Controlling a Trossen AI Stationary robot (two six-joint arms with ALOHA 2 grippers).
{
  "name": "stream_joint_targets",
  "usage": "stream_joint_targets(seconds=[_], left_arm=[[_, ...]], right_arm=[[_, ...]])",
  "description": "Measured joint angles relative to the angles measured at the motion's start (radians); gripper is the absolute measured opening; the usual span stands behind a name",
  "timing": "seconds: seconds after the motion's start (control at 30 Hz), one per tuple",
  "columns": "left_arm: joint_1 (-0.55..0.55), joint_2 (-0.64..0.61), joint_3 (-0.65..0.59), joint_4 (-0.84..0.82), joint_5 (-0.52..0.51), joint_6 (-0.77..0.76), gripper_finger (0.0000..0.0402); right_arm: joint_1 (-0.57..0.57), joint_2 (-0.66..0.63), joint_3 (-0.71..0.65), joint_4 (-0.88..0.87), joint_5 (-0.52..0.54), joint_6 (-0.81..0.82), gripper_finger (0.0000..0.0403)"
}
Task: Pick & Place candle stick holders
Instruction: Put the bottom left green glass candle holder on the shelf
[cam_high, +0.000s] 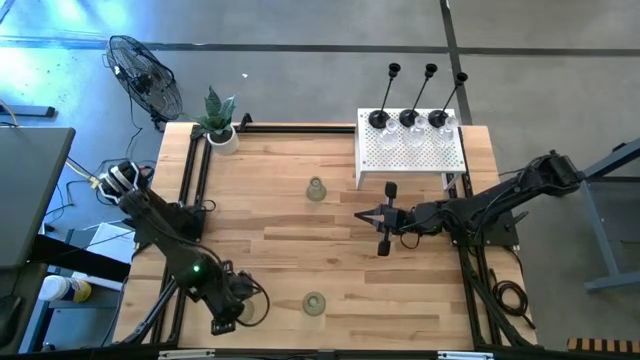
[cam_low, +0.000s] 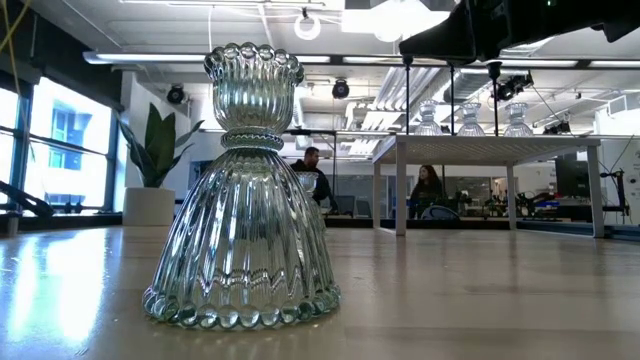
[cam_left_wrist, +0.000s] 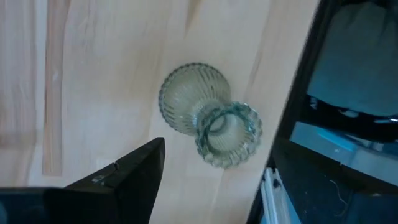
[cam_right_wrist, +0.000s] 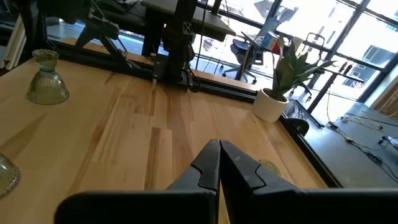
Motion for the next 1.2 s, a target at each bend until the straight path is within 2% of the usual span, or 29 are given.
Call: stream_joint_targets(seconds=[0.23,0.5,0.63,0.9,1.2], left_arm=[[0.000,0.090,0.071,-0.048,-0.016,0.023,0.0295],[0.000,0.137,0.075,-0.044,-0.001,0.025,0.0292],[0.000,0.142,0.075,-0.045,0.002,0.020,0.0267],[0.002,0.141,0.075,-0.074,0.012,0.049,0.0169],[0.018,0.136,0.075,-0.124,-0.010,0.140,0.0177]], right_arm=[[0.000,0.000,0.000,-0.006,0.000,0.000,0.0000],[0.000,0.000,0.000,-0.007,0.000,0.002,0.0000],[0.000,0.000,0.000,-0.008,0.000,0.002,0.0000],[0.000,0.000,0.000,-0.009,0.000,0.003,0.0000],[0.000,0.000,0.000,-0.011,0.000,0.003,0.0000]])
